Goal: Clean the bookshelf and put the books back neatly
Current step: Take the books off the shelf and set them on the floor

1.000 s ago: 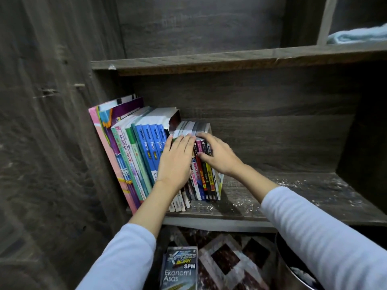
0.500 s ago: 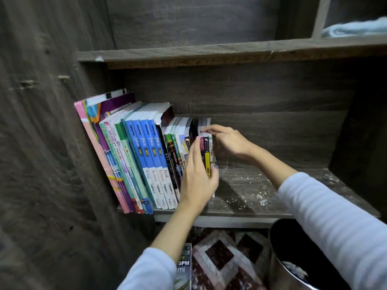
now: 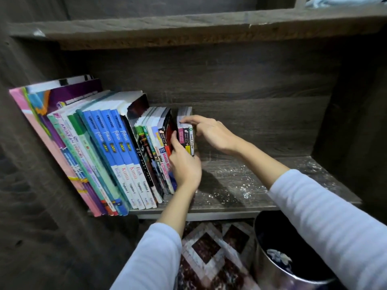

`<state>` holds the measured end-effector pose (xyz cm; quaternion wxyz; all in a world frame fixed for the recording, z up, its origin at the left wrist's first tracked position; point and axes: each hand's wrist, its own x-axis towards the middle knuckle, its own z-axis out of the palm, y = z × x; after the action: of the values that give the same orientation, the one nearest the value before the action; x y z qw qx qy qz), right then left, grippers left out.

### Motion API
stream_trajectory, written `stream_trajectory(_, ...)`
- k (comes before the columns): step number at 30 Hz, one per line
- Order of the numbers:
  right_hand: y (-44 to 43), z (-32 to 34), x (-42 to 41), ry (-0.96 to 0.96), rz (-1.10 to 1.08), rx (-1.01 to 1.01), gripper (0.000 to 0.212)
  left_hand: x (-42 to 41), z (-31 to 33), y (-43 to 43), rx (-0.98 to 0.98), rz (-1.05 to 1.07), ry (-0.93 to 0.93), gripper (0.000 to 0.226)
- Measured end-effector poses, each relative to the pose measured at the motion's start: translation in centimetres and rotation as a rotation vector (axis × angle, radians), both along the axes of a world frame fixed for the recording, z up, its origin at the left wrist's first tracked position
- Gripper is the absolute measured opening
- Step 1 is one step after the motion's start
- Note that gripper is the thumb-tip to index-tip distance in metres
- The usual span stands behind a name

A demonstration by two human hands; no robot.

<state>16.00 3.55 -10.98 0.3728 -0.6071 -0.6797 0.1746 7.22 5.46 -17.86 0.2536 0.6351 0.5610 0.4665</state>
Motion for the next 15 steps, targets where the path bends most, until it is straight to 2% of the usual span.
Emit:
stream_trajectory(4, 0.0, -0.9, -0.2, 0.113, 0.024, 0.005, 0.054, 0.0, -0.6, 0.1, 0.033, 0.018, 0.029, 0.075)
stream_trajectory(9, -0.5, -1.1, -0.2, 0.124, 0.023, -0.003, 0.055, 0.0, -0.6, -0.1, 0.018, 0.017, -0.014, 0.072)
stream_trajectory(15, -2.2, -0.3, 0.0, 0.173, 0.056, 0.037, 0.059, -0.3, 0.4, -1.2, 0.089, -0.052, -0.135, 0.067)
